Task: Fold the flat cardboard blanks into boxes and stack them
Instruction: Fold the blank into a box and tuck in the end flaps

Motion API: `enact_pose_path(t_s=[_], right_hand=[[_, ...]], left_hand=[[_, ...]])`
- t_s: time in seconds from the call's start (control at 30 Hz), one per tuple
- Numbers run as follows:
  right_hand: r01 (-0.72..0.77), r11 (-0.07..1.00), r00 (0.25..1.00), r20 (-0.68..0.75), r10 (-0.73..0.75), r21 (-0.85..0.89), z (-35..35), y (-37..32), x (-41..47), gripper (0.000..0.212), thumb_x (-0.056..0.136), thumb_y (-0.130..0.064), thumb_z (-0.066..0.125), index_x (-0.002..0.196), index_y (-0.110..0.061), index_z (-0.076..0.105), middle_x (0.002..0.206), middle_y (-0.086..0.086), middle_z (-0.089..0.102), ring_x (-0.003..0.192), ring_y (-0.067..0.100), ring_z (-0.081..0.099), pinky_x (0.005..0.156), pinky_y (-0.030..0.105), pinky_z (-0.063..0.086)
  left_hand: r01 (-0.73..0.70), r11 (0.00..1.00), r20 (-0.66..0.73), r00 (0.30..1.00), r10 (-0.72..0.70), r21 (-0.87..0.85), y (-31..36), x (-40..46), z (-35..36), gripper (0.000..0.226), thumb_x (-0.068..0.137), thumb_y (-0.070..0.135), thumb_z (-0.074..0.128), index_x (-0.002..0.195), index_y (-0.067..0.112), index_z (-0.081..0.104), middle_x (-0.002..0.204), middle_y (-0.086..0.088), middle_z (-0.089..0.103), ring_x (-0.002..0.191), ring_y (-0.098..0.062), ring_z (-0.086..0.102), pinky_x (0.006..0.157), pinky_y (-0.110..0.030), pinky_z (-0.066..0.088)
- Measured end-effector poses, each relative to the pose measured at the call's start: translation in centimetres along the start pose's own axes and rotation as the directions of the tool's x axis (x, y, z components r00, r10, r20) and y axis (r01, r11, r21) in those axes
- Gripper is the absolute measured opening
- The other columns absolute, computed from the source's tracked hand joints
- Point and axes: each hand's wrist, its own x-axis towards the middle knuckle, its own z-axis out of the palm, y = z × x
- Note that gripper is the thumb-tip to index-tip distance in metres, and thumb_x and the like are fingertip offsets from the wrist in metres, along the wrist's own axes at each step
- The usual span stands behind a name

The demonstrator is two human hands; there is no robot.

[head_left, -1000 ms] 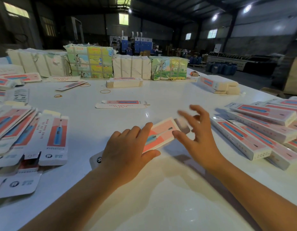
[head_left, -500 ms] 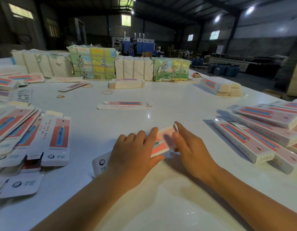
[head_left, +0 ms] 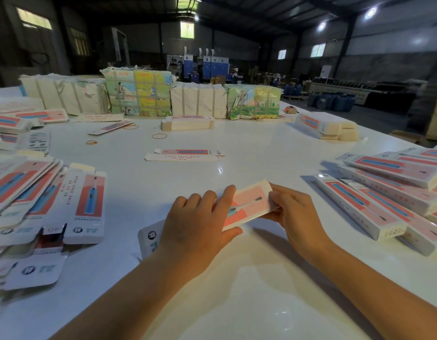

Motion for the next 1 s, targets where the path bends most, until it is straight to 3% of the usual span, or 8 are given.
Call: enact_pose_path(t_s=[0.1, 0.2, 0.37, 0.53, 0.63, 0.8, 0.9, 1.0], right_hand=[[0.074, 0.984, 0.997, 0.030, -0.070, -0.164, -0.1, 0.1, -0.4, 0.036, 0.095, 0.001, 0.034, 0.082, -0.004, 0.067, 0.087, 0.016, 0.068, 0.088, 0.038, 0.062, 0.084, 0.046, 0.054], [0.236, 0.882, 0.972, 0.094, -0.217, -0.408, 0.3, -0.2, -1.4, 0.032, 0.099, -0.012, 0.038, 0.080, -0.026, 0.059, 0.071, -0.006, 0.064, 0.068, 0.011, 0.059, 0.061, 0.013, 0.046], [0.294, 0.801, 0.956, 0.144, -0.257, -0.522, 0.9, -0.4, -1.8, 0.025, 0.099, -0.017, 0.040, 0.085, -0.034, 0.051, 0.072, -0.010, 0.061, 0.067, 0.008, 0.056, 0.058, 0.014, 0.041], [0.169, 0.953, 0.977, 0.173, -0.128, -0.250, 0.4, -0.6, -1.3, 0.034, 0.097, -0.020, 0.049, 0.122, -0.042, 0.044, 0.107, -0.030, 0.060, 0.099, -0.007, 0.060, 0.078, 0.008, 0.047], [0.252, 0.916, 0.968, 0.100, -0.232, -0.312, 0.4, -0.6, -1.2, 0.028, 0.094, -0.022, 0.054, 0.104, -0.048, 0.055, 0.093, -0.033, 0.066, 0.090, -0.007, 0.063, 0.074, 0.007, 0.046], [0.340, 0.853, 0.938, 0.082, -0.336, -0.395, 0.8, -0.1, -1.6, 0.027, 0.095, -0.024, 0.054, 0.095, -0.051, 0.057, 0.089, -0.038, 0.064, 0.090, -0.003, 0.063, 0.074, 0.009, 0.048], [0.321, 0.856, 0.947, 0.163, -0.277, -0.406, 0.4, 0.2, -1.3, 0.025, 0.089, -0.034, 0.057, 0.112, -0.043, 0.057, 0.109, -0.027, 0.064, 0.103, -0.002, 0.060, 0.083, 0.012, 0.046], [0.306, 0.811, 0.936, 0.313, -0.161, -0.499, -0.6, 0.4, -0.8, 0.069, 0.082, -0.043, 0.058, 0.142, -0.035, 0.026, 0.152, -0.010, 0.031, 0.138, 0.009, 0.032, 0.112, 0.028, 0.030]], left_hand=[[0.026, 1.000, 0.031, 0.999, -0.027, 0.010, 0.0, 0.0, -0.2, 0.077, 0.081, 0.064, 0.029, 0.141, 0.018, 0.039, 0.108, -0.003, 0.062, 0.084, -0.019, 0.060, 0.066, -0.027, 0.030], [0.014, 1.000, -0.068, 0.998, -0.014, -0.004, 0.3, 0.0, 0.1, 0.067, 0.073, 0.058, 0.056, 0.120, 0.011, 0.062, 0.081, -0.007, 0.066, 0.061, -0.023, 0.061, 0.052, -0.028, 0.041], [0.028, 1.000, -0.135, 0.991, -0.027, 0.004, 0.8, -0.1, 0.3, 0.067, 0.066, 0.053, 0.073, 0.115, 0.008, 0.065, 0.075, -0.009, 0.064, 0.055, -0.025, 0.058, 0.049, -0.029, 0.042], [0.110, 0.992, -0.064, 0.991, -0.114, -0.060, 0.8, 0.0, -0.4, 0.076, 0.078, 0.062, 0.034, 0.133, 0.012, 0.049, 0.092, -0.006, 0.063, 0.071, -0.021, 0.061, 0.058, -0.028, 0.041], [0.139, 0.988, -0.125, 0.981, -0.146, -0.063, 0.6, -0.1, 0.3, 0.085, 0.074, 0.066, 0.003, 0.145, 0.022, 0.020, 0.116, 0.001, 0.054, 0.095, -0.017, 0.056, 0.072, -0.025, 0.037], [0.130, 0.991, -0.075, 0.988, -0.132, -0.021, 0.6, 0.0, 0.8, 0.081, 0.077, 0.066, 0.006, 0.145, 0.023, 0.014, 0.119, 0.002, 0.051, 0.099, -0.016, 0.055, 0.077, -0.025, 0.039], [0.105, 0.993, -0.073, 0.991, -0.108, -0.049, -0.6, 0.1, -0.2, 0.073, 0.081, 0.062, 0.038, 0.135, 0.012, 0.046, 0.093, -0.006, 0.063, 0.074, -0.023, 0.061, 0.060, -0.031, 0.044], [-0.038, 0.999, -0.115, 0.993, 0.037, -0.008, -1.7, 0.0, -0.2, 0.067, 0.073, 0.057, 0.050, 0.115, 0.007, 0.064, 0.071, -0.009, 0.063, 0.052, -0.024, 0.058, 0.046, -0.028, 0.040]])
